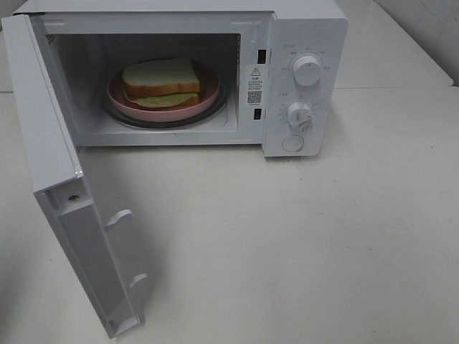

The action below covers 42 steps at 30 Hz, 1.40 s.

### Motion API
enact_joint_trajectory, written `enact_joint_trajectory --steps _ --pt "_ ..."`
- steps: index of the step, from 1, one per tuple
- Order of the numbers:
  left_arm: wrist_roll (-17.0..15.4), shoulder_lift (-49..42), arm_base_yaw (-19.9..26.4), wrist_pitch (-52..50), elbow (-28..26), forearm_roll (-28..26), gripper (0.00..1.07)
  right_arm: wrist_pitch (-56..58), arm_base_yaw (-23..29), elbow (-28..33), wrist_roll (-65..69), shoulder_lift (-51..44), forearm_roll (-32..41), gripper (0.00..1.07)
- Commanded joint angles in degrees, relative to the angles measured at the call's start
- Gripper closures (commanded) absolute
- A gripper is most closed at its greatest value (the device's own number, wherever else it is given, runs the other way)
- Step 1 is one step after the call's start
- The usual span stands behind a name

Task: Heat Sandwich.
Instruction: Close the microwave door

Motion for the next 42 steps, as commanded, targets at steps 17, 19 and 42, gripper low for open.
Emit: enact_joint_trajectory --steps 17,19,42 --pt "0.0 26.36 -0.29 -43.26 9.68 2.75 1.07 -0.52 -0.46 0.06 0.46 -1.43 0.23 0.31" --pt "0.0 27.44 -0.29 -47.5 11.17 2.75 1.07 -0.52 -0.46 0.06 0.46 -1.43 0.23 0.31" --pt "-15.99 54.95 -0.29 -85.49 13.58 32.49 1.07 -0.52 -0.46 0.06 0.46 -1.43 0.23 0.31"
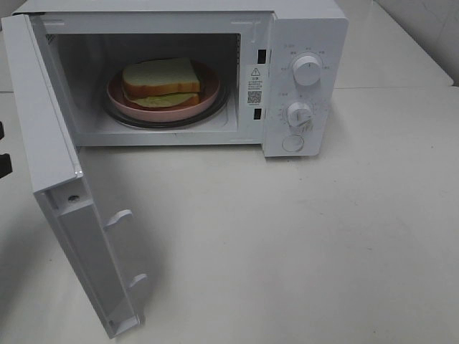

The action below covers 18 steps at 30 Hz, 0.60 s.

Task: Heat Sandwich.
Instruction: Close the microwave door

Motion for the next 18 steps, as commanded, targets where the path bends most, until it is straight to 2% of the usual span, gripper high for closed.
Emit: enact_joint_trajectory --steps 1,7,8,10,13,17,18 --pt "-4.07 1.95 -0.34 -4.24 -1.55 4.76 1.07 -0.52 -0.46 0.06 0.46 -1.43 0.23 0.31" --pt "-3.38 3.5 -6.07 -3.44 -4.01 4.7 1.07 -0.52 -0.46 0.06 0.46 -1.43 0.23 0.31" --pt "-2.35 3.9 -8.71 -3.15 -4.87 2.92 1.07 -0.52 -0.46 0.06 0.46 -1.43 0.23 0.31" --pt "-2.12 3.95 -9.68 -2.92 -5.21 2.01 1.07 -0.52 -0.46 0.06 0.46 -1.43 0.23 0.31" --pt "0.11 3.95 -13.98 -1.09 -7.05 -3.61 1.07 -0.52 -0.46 0.06 0.46 -1.43 0.23 0.31" --pt "1.43 3.95 -16.73 1.49 -9.17 -7.05 1.07 -0.52 -0.46 0.06 0.46 -1.43 0.23 0.31" --pt "2.92 3.95 -18.85 4.13 -10.94 -9.57 1.07 -0.52 -0.46 0.06 0.46 -1.43 0.23 0.31"
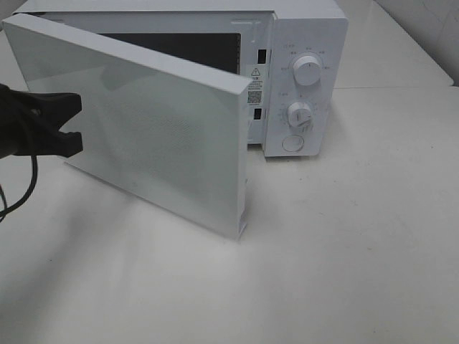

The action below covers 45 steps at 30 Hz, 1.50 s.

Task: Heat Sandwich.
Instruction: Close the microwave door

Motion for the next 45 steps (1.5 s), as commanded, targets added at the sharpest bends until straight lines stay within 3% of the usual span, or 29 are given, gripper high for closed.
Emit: enact_joint_trajectory --steps 1,3,5,7,9,13,19,32,45 --pt "1.83 -0.29 -2.46 3.09 -2.41 -4.01 1.07 -0.52 -0.46 0.06 0.46 -1.43 0.23 0.31" --pt "4.01 -0.29 -4.64 5.61 -4.01 -7.33 1.07 -0.52 -0.46 0.06 0.46 -1.43 0.23 0.31" --pt "8.48 -0.29 -7.56 7.91 -6.25 -13.24 1.07 -0.52 -0.46 0.06 0.46 -1.43 0.23 0.31" --pt "9.74 -0.23 -8.37 8.02 -6.7 -14.95 1.07 -0.52 -0.46 0.06 0.46 -1.43 0.23 0.31" --pt "13.75 0.74 -10.89 7.96 -8.31 -20.8 1.07 -0.52 -0.46 0.06 0.46 -1.43 0.23 0.31" --pt "17.07 3.32 -14.32 7.96 -10.54 -26.13 1.07 -0.52 -0.46 0.06 0.46 -1.43 0.23 0.31" --pt "19.6 7.22 -18.96 8.02 -14.73 -29.51 1.07 -0.52 -0.46 0.06 0.46 -1.43 0.23 0.31" --pt "19.88 14.9 -24.58 9.22 -22.69 -31.34 1.07 -0.52 -0.46 0.06 0.46 -1.43 0.23 0.31" --pt "19.88 20.63 -24.58 10.54 -31.34 -34.21 1.07 -0.52 -0.46 0.06 0.46 -1.43 0.23 0.31"
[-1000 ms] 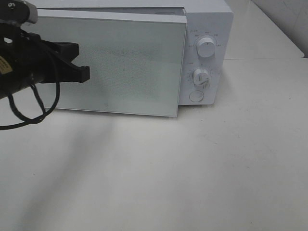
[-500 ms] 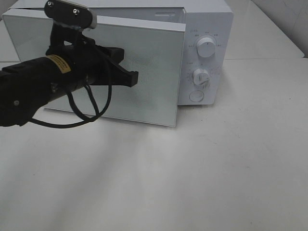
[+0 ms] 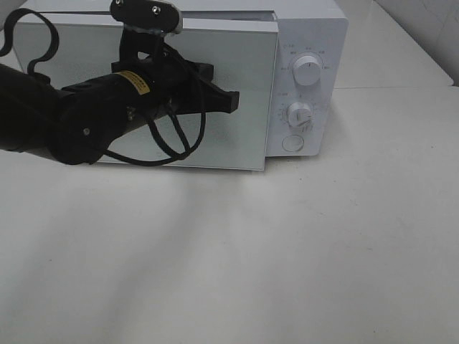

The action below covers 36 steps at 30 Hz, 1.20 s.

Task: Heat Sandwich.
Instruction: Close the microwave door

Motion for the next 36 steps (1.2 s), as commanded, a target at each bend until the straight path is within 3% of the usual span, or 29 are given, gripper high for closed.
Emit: enact_joint_trajectory --steps 1,10,21,27,32,36 --pt "0.17 0.97 -0.34 0.23 -2.06 -0.69 1.07 -0.52 -0.46 0.06 0.46 -1.43 0.23 0.31" --pt "0.17 4.81 -0.34 3.44 -8.59 -1.15 1.07 -0.52 -0.46 0.06 0.46 -1.43 0.23 0.31" --pt "0.17 6.02 0.11 3.04 -10.71 -2.52 1.07 -0.52 -0.46 0.06 0.46 -1.43 0.23 0.31" --pt "3.72 8.02 1.26 3.78 -15.3 -4.87 1.07 -0.52 -0.46 0.06 0.46 -1.43 0.23 0.31" --pt "3.72 8.94 2.92 5.84 -18.16 -8.65 1.07 -0.52 -0.46 0.06 0.46 -1.43 0.23 0.31" --pt "3.78 8.82 3.09 6.07 -18.16 -8.65 1.07 -0.52 -0.46 0.06 0.46 -1.43 0.23 0.31"
